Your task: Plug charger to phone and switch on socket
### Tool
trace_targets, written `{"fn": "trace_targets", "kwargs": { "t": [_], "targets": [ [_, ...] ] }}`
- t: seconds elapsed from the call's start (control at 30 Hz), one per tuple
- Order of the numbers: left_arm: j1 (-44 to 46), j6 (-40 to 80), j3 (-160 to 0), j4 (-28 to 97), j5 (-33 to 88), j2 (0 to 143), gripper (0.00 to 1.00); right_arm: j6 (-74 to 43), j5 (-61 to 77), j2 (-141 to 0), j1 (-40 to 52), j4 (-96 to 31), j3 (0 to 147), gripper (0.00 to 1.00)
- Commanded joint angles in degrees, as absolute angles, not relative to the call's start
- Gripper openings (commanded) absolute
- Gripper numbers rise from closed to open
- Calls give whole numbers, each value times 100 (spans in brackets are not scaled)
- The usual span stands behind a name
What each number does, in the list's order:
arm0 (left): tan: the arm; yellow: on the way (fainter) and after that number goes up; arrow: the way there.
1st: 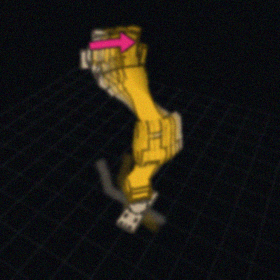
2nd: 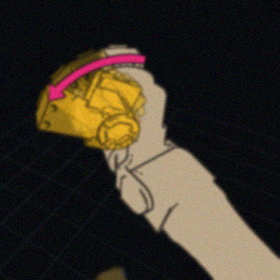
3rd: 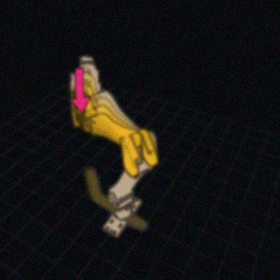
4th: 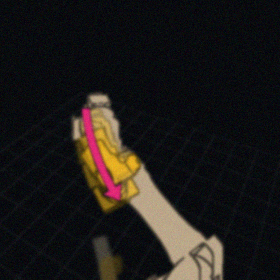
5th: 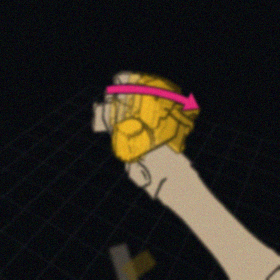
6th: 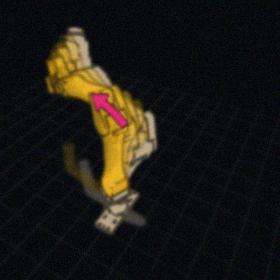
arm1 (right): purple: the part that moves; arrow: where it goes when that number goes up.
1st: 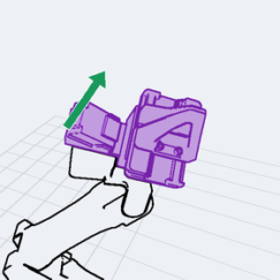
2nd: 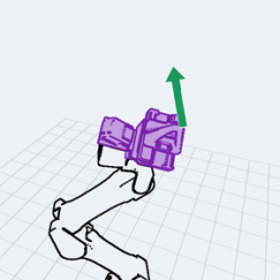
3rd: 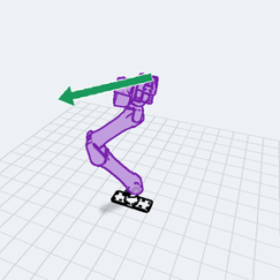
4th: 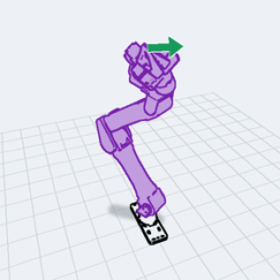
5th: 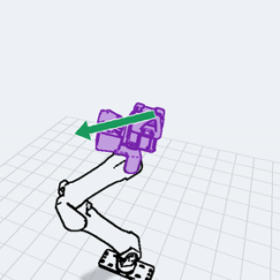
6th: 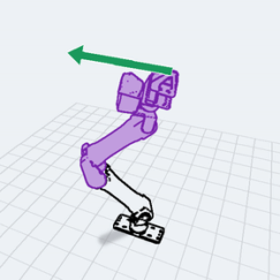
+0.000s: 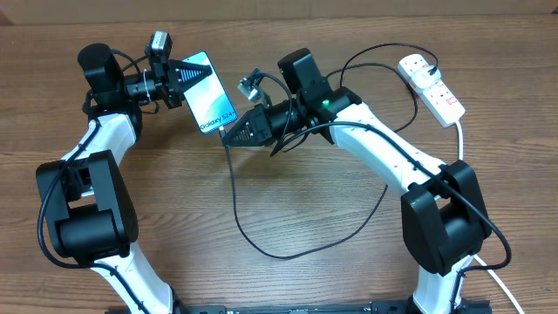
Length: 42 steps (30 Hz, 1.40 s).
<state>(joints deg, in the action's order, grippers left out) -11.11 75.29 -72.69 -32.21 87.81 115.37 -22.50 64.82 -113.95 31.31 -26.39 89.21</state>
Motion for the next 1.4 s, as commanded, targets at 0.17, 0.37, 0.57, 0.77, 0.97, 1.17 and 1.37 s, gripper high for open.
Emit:
{"fn": "trace_targets", "kwargs": {
  "t": [0.17, 0.37, 0.57, 0.77, 0.97, 1.17, 1.37],
  "targets": [
    [-1004, 7627, -7314, -3240, 9054, 11467, 4, -2281, 6416, -11426, 2886, -2519, 8965, 4],
    [-950, 7631, -7314, -3238, 9054, 11467, 4, -2388, 6392, -11426, 2886, -2399, 8965, 4],
    [-814, 7631, -7314, -3238, 9054, 11467, 4, -2512, 6254, -11426, 2886, -2316, 8965, 4],
    [-805, 7636, -7314, -3236, 9054, 11467, 4, -2596, 6217, -11426, 2886, -2152, 8965, 4],
    [-779, 7675, -7314, -3232, 9054, 11467, 4, -2727, 6171, -11426, 2880, -1977, 8965, 4],
    [-779, 7671, -7314, -3238, 9054, 11467, 4, -2698, 6169, -11426, 2873, -2005, 8965, 13],
    [-784, 7524, -7314, -3238, 9054, 11467, 4, -2541, 6158, -11424, 2722, -2231, 8965, 44]
  ]
}}
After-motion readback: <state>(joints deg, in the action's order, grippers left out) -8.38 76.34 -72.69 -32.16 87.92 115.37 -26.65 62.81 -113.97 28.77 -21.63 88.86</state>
